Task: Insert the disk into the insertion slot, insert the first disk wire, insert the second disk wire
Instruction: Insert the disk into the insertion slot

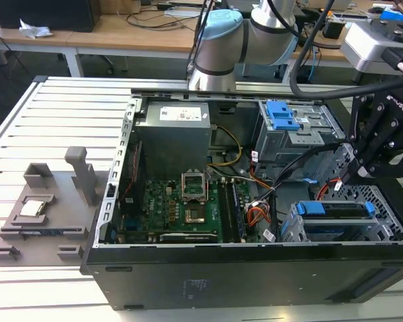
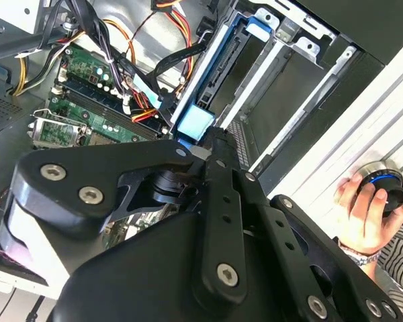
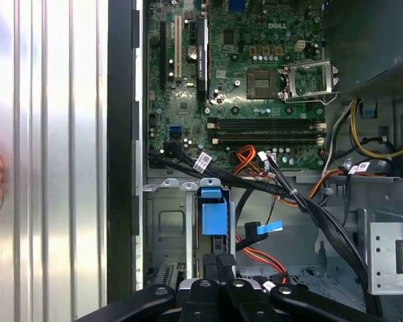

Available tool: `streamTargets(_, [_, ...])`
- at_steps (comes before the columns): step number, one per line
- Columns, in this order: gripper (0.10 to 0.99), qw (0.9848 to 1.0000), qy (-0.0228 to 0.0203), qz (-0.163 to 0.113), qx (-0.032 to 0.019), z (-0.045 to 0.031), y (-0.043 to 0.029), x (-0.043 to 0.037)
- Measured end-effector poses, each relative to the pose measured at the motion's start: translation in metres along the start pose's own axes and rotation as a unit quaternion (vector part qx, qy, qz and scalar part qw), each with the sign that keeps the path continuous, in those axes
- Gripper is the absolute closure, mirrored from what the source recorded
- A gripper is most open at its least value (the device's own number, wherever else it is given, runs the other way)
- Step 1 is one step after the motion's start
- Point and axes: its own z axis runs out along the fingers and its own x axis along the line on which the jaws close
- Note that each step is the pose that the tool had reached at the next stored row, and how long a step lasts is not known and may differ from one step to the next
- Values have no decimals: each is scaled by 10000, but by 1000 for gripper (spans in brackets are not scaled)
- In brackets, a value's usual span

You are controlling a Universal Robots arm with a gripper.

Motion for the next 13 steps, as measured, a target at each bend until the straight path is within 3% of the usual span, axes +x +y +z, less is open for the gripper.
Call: streamTargets(13, [980, 10000, 0, 0, -1, 136, -8, 0])
